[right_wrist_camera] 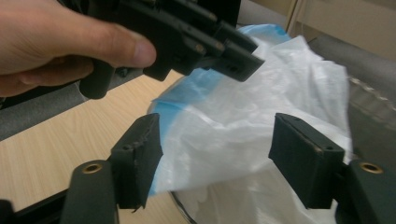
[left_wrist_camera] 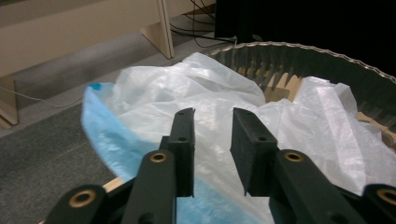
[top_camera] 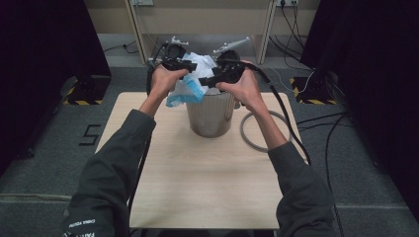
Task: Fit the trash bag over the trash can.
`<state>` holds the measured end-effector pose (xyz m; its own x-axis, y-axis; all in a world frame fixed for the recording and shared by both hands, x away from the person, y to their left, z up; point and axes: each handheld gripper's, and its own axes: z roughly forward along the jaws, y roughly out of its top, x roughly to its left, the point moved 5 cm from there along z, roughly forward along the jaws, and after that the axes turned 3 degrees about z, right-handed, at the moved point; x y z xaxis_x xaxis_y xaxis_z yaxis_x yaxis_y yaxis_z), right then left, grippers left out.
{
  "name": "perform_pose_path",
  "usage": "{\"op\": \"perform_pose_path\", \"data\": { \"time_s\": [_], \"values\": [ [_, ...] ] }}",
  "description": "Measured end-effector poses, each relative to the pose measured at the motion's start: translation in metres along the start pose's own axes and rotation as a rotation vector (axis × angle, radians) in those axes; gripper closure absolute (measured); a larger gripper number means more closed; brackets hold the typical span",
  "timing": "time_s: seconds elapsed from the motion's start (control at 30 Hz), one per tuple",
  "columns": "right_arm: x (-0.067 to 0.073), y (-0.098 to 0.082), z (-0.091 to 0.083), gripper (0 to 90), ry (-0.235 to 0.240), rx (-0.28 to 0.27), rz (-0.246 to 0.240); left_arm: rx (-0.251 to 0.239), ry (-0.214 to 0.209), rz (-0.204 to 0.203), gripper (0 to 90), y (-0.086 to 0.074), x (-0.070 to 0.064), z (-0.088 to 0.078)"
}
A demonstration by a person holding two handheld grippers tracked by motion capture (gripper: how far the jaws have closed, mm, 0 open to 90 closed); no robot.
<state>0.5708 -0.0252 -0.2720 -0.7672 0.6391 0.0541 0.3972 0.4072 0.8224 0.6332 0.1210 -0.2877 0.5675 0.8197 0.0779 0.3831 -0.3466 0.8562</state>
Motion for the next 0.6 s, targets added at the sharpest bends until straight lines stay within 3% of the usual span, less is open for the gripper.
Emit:
{"op": "perform_pose_path", "data": {
  "time_s": [0.13,0.2,0.3,0.43,0.57,0.6],
  "values": [
    [0.008,-0.001,0.018,32.2,0.023,0.019,0.005,-0.023,0.014,-0.025,61.4,-0.001,0.012,-0.013],
    [0.009,-0.005,0.03,38.7,0.031,0.061,-0.008,-0.033,0.024,-0.039,59.7,-0.003,0.02,-0.02],
    [0.01,-0.008,0.039,70.5,0.057,0.072,-0.062,-0.044,0.034,-0.047,57.5,-0.006,0.029,-0.028],
    [0.003,-0.005,0.032,88.0,0.053,0.068,-0.07,-0.052,0.056,-0.062,55.7,-0.011,0.04,-0.037],
    [-0.013,-0.001,0.016,90.0,0.004,0.059,-0.066,-0.049,0.057,-0.072,54.7,-0.017,0.043,-0.037],
    [-0.019,-0.001,0.011,90.0,-0.03,0.061,-0.065,-0.048,0.055,-0.073,54.1,-0.017,0.043,-0.036]
  ]
}}
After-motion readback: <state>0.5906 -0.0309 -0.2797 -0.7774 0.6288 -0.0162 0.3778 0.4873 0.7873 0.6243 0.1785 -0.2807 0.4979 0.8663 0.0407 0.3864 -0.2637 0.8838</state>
